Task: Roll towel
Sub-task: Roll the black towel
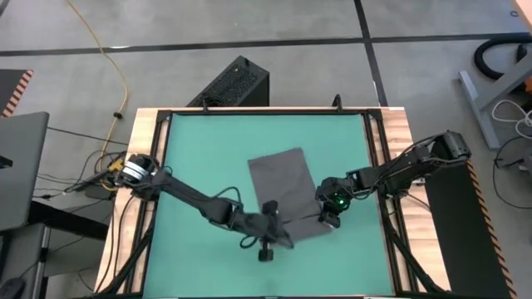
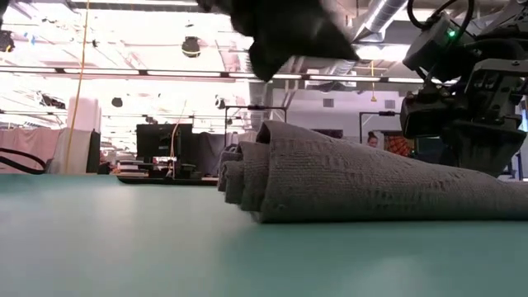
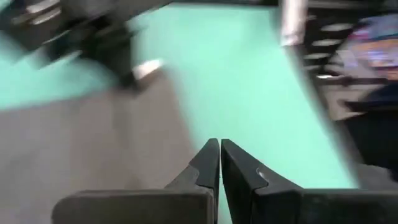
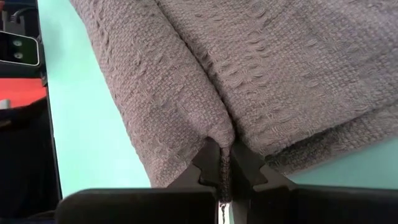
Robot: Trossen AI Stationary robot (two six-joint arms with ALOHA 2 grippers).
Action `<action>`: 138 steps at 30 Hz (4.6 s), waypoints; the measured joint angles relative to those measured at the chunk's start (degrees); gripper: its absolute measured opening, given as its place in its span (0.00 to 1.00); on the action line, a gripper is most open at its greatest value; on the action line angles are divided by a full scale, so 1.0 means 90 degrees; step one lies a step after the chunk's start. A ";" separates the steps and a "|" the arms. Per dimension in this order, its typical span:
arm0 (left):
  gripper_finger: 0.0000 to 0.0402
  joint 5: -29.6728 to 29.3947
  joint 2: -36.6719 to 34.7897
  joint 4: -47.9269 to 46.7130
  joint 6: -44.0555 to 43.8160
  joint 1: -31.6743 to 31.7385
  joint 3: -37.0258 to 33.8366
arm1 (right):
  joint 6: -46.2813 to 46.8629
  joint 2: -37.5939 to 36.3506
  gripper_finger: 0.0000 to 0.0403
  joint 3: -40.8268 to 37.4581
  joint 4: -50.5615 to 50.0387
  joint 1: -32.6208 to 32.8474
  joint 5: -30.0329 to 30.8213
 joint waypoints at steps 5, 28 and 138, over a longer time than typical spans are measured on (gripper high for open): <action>0.00 -0.0545 0.0482 -0.0443 -0.0333 0.0044 -0.0038 | 0.0027 0.0005 0.07 -0.0002 -0.0006 -0.0001 0.0000; 0.00 -0.0060 0.1087 -0.1168 -0.1433 0.0123 -0.0108 | -0.0629 -0.0661 0.44 0.0709 -0.1622 -0.0220 -0.0986; 0.00 0.1266 0.2231 0.0090 -0.0644 0.0589 0.0953 | 0.1953 -0.0498 0.06 0.0551 -0.0536 0.1434 -0.0431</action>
